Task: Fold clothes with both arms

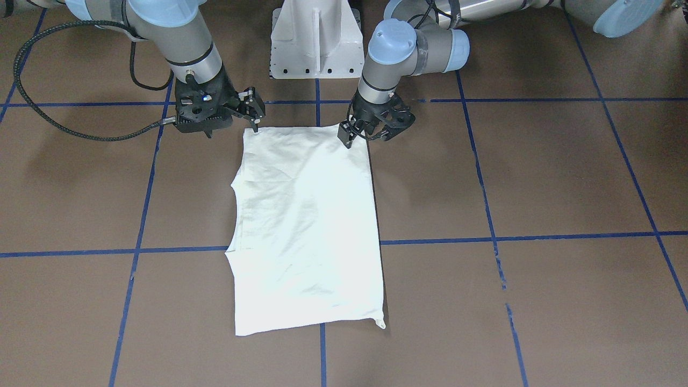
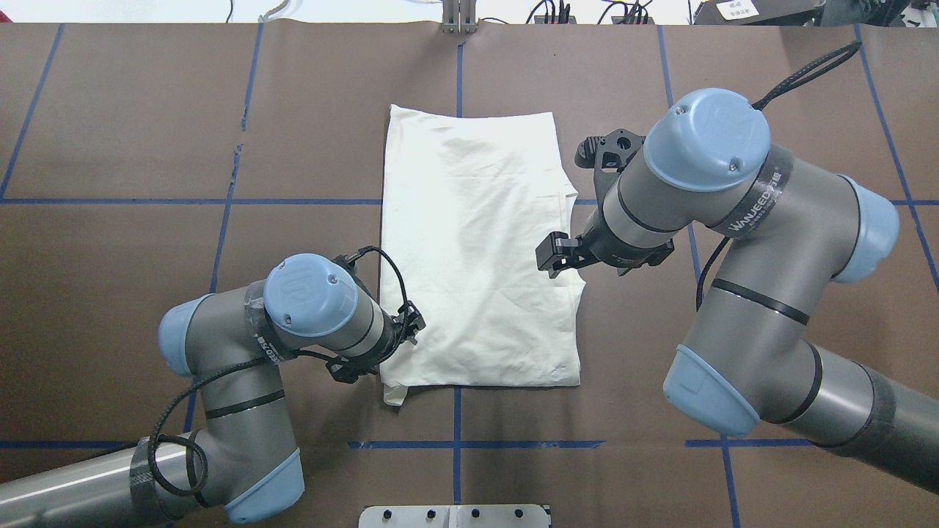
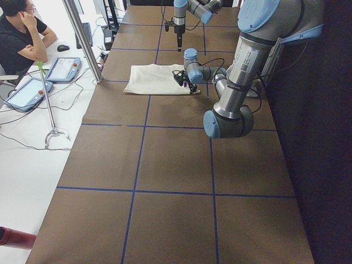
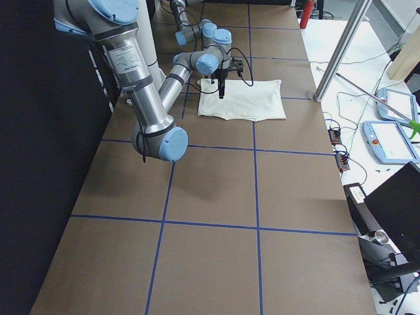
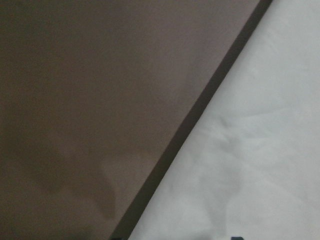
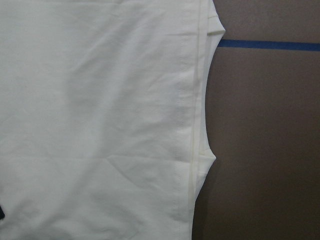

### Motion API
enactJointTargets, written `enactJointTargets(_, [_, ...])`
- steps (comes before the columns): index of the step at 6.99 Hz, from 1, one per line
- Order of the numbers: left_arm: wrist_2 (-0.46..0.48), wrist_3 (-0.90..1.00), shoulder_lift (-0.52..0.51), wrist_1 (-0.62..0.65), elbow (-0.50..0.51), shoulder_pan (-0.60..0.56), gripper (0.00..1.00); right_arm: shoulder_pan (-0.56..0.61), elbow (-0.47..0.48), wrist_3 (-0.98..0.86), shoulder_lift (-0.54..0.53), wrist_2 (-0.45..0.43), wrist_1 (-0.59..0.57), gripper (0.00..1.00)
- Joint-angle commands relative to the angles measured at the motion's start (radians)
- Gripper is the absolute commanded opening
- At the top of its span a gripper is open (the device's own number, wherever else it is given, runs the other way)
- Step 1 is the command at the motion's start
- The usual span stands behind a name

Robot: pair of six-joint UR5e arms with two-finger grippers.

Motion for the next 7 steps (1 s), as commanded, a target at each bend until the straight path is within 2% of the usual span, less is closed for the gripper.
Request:
enactJointTargets(1, [0.002,-0.019,0.001,0.042,-0.001,0.017,0.78,0.001,0.001,0.001,0.002,0.000,0.000,1.00])
enactJointTargets(7, [0.002,-0.066,0.004,0.047,-0.034,0.054,0.68,0.003,0.002,0.001,-0.004,0.000,0.000,1.00])
